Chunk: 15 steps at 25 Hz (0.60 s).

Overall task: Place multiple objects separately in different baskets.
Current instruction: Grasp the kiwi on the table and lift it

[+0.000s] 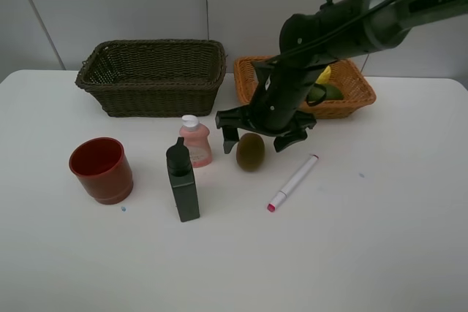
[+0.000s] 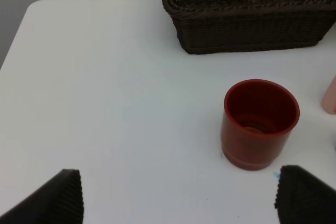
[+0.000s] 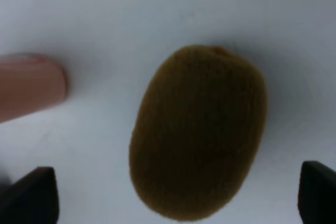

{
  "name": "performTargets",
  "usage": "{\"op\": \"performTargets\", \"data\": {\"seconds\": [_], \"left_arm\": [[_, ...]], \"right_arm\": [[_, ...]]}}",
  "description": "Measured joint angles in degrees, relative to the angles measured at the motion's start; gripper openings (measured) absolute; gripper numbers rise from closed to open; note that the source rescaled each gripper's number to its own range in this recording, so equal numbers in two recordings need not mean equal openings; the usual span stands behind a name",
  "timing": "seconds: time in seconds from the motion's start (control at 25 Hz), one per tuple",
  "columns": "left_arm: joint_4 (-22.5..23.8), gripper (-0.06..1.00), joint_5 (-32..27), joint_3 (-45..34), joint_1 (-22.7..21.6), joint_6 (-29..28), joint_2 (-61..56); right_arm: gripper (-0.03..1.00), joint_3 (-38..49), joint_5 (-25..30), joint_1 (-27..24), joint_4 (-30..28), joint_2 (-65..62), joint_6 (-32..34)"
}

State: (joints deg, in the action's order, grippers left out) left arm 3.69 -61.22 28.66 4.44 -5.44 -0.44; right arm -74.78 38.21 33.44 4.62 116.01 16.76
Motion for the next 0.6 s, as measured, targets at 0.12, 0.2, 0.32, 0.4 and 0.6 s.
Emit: {"op": "performTargets", "data": {"seconds": [0.12,0.2,0.32,0.4,0.6], "left_arm": [[0.0,0.95,0.0,0.0,0.0,0.0,0.0],[0.0,0.95,0.0,0.0,0.0,0.0,0.0],[0.0,0.95,0.0,0.0,0.0,0.0,0.0],[0.0,0.95,0.0,0.0,0.0,0.0,0.0],[0.0,0.95,0.0,0.0,0.0,0.0,0.0]], "right_arm": [[1.0,0.0,-0.9,0.0,0.1,0.8,0.1],[1.0,0.0,-1.3,0.0,0.1,1.1,0.1],[1.0,0.0,-2.7,0.0,0.1,2.7,0.1],[1.0,0.0,-3.4,0.0,0.1,3.5,0.1],[1.0,0.1,-5.8,0.0,0.1,4.4,0.1]]}}
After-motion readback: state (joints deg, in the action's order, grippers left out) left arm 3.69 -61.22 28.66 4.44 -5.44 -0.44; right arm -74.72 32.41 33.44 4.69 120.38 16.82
